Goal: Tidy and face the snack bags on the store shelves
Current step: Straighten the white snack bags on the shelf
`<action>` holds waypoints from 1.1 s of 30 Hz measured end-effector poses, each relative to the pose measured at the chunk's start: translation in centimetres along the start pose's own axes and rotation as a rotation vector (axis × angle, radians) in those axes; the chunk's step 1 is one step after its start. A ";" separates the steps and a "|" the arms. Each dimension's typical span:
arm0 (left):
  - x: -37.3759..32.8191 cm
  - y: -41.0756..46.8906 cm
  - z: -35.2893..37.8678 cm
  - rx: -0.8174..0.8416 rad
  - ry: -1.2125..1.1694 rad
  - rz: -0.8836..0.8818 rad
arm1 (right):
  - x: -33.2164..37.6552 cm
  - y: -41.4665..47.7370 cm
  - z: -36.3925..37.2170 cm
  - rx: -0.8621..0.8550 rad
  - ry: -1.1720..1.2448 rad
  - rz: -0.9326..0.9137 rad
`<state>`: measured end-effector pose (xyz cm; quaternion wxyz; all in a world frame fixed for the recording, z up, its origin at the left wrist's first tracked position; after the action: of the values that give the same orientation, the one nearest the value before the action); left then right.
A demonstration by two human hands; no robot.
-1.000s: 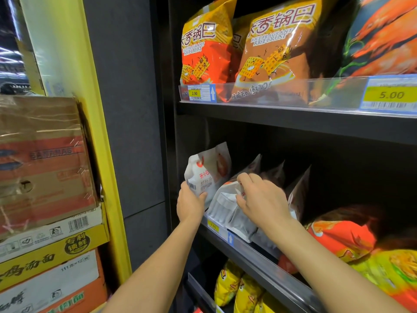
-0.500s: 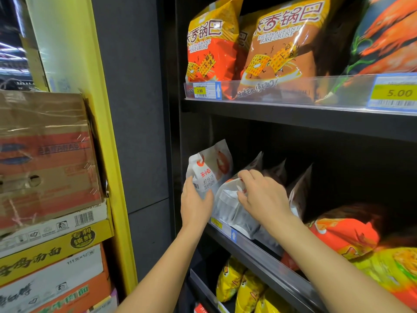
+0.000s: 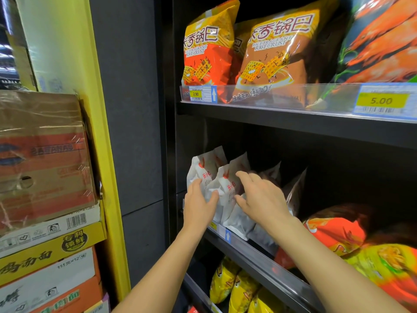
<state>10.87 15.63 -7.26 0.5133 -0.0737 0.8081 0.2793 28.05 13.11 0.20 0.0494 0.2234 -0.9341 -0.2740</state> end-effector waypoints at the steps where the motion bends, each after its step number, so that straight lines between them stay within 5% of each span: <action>1: 0.1 0.3 0.0 0.003 0.005 -0.004 | 0.0 0.0 -0.1 0.007 -0.008 0.003; 10: 0.3 1.0 -0.7 -0.013 0.062 -0.049 | 0.0 -0.1 -0.2 0.049 -0.037 0.017; 15: -0.2 -0.6 0.2 -0.075 0.091 0.064 | 0.0 -0.1 0.1 0.039 -0.022 0.004; 25: -0.3 -0.7 2.2 0.124 0.095 0.022 | -0.3 -0.4 0.3 0.072 -0.102 -0.021; 33: -0.9 -0.1 0.2 0.002 -0.020 0.106 | -0.2 -0.6 -0.1 0.061 -0.117 -0.014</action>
<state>11.55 15.49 -6.56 0.5061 -0.0274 0.8059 0.3062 28.47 12.66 0.00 -0.0139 0.2150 -0.9418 -0.2582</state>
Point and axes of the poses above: each hand's wrist, its own y-axis towards the middle knuckle, its own z-axis out of the palm, x = y × z, the point moved 1 cm from there along y, towards the middle knuckle, and after that the axes turned 3 degrees about -z, right-handed, at the moved point
